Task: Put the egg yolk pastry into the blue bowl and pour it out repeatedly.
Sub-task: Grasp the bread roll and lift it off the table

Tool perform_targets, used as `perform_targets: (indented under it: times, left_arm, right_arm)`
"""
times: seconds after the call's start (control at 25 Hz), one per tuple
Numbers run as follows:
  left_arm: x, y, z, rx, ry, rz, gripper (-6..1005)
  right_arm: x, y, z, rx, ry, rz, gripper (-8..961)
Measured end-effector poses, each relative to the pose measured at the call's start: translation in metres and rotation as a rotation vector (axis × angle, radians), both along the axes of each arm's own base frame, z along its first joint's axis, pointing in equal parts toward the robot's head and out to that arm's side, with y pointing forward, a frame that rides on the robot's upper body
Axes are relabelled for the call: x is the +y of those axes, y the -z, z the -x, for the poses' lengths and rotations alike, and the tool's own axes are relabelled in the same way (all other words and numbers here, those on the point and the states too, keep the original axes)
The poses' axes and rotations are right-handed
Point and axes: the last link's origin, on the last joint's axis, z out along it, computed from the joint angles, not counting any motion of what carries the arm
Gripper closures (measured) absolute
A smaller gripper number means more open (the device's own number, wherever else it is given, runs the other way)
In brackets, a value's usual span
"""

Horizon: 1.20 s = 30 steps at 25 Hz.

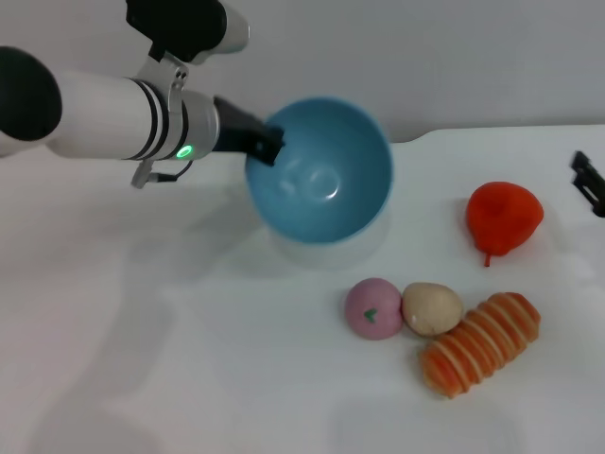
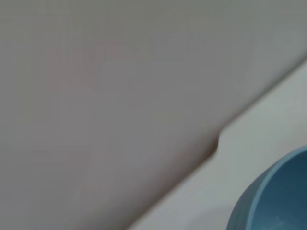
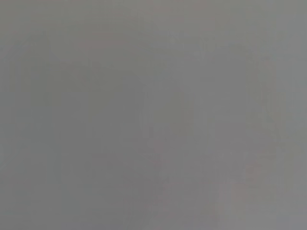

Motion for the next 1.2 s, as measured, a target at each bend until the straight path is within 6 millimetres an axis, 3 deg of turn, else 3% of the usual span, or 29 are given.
perform_targets:
  times: [0.32, 0.48, 0.76, 1.2]
  left_arm:
    - [0.0, -0.001, 0.011, 0.09, -0.11, 0.013, 1000]
    - [-0.001, -0.001, 0.015, 0.089, -0.144, 0.022, 1000]
    - [0.004, 0.003, 0.019, 0.12, -0.199, 0.018, 999]
    - [0.008, 0.007, 0.013, 0.116, -0.187, -0.001, 1000]
  right_arm:
    - [0.023, -0.001, 0.036, 0.128, -0.033, 0.297, 395]
    - [0.025, -0.015, 0.049, 0.208, 0.134, 0.519, 394]
    - [0.028, -0.025, 0.07, 0.318, 0.216, 0.658, 394]
    - [0.054, 0.009, 0.092, 0.305, 0.38, 0.86, 394]
